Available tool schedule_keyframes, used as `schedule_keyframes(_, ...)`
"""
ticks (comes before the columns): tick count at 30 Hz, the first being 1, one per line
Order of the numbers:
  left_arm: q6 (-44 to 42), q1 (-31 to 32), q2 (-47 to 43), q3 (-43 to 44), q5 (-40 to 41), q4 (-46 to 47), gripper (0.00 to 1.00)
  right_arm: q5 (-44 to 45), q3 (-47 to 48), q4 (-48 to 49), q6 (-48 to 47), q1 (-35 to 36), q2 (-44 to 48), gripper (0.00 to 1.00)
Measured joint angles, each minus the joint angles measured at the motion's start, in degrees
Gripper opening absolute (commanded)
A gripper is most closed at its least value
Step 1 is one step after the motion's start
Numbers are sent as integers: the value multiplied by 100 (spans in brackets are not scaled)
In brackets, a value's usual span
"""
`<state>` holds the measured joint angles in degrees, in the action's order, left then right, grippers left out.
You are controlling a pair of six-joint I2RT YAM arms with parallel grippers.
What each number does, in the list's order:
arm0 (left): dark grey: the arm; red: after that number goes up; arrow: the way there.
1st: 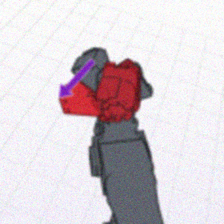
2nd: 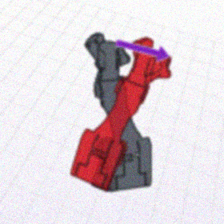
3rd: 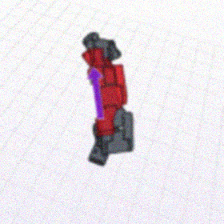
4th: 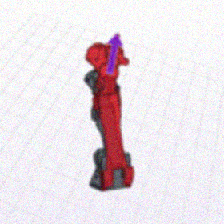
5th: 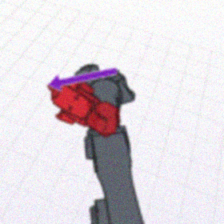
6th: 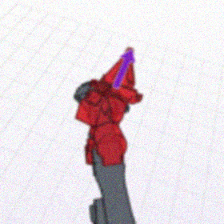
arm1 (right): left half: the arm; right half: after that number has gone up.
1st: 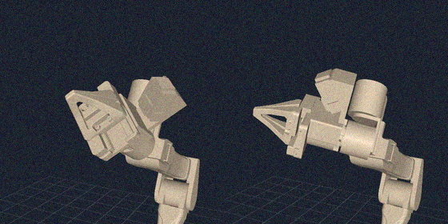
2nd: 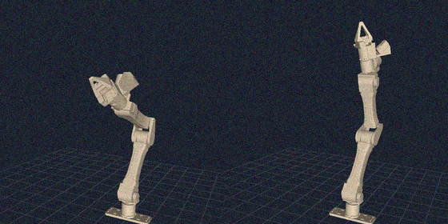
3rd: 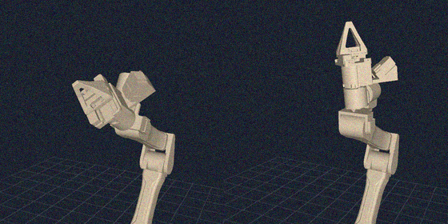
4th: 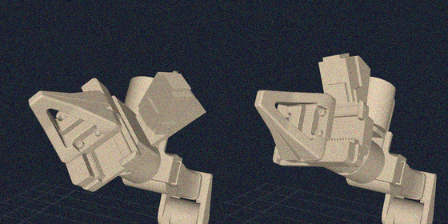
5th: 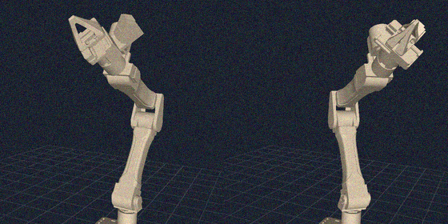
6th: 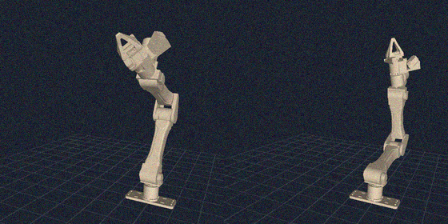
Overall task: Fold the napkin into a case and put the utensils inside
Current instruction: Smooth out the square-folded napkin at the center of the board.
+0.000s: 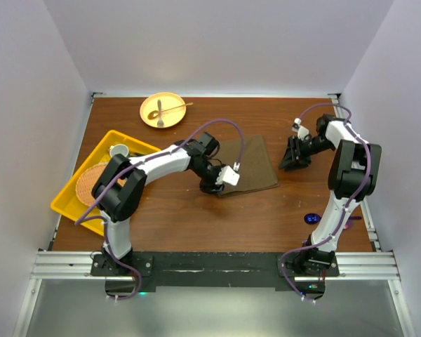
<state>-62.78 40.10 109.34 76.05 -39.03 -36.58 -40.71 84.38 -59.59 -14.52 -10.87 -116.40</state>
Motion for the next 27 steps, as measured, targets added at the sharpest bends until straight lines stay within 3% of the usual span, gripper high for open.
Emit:
schedule_keyframes(6,2074,-763,-372,-103,-531,1071,49,-579,369,227,138,168,-35,43)
schedule_keyframes(9,3456,-1012,-444,-144,-634,1943,42,-739,428,490,339,498,-125,42)
schedule_keyframes(14,5062,-1005,-315,-407,-1023,2988,28,-833,413,940,553,1086,-450,38)
schedule_keyframes(19,5775,-970,133,-686,-1263,3268,25,-667,-55,1156,531,1108,-601,38)
schedule_keyframes(25,5917,-970,586,-807,-1329,3029,26,-772,-990,1176,474,999,-254,37)
schedule_keyframes(27,5866,-970,605,-804,-1329,2900,31,-767,-1370,1156,437,1008,-39,38)
